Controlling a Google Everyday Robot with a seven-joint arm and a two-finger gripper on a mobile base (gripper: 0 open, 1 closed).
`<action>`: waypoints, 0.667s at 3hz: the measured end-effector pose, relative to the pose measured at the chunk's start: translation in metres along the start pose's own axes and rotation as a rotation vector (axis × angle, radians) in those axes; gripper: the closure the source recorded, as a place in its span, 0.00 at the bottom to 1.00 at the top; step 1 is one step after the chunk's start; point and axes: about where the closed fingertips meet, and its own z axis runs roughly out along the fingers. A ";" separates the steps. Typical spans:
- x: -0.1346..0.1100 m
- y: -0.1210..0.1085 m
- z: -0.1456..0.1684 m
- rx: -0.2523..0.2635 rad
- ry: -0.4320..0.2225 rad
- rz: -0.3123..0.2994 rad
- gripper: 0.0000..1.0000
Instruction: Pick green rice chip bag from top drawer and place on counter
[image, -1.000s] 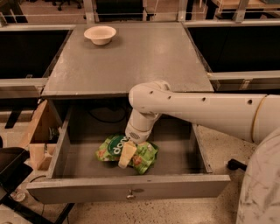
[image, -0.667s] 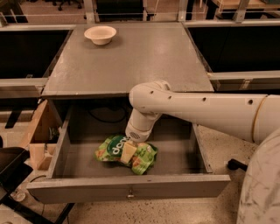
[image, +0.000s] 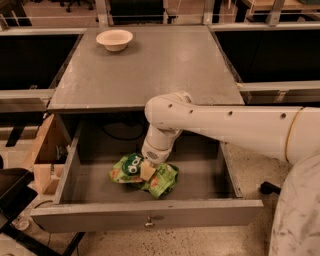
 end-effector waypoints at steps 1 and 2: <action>0.002 0.006 -0.044 0.050 -0.015 -0.029 1.00; 0.008 0.022 -0.141 0.113 -0.044 -0.109 1.00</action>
Offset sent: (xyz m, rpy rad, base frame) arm -0.0313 -0.0574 0.2122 0.0079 -0.2184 0.1117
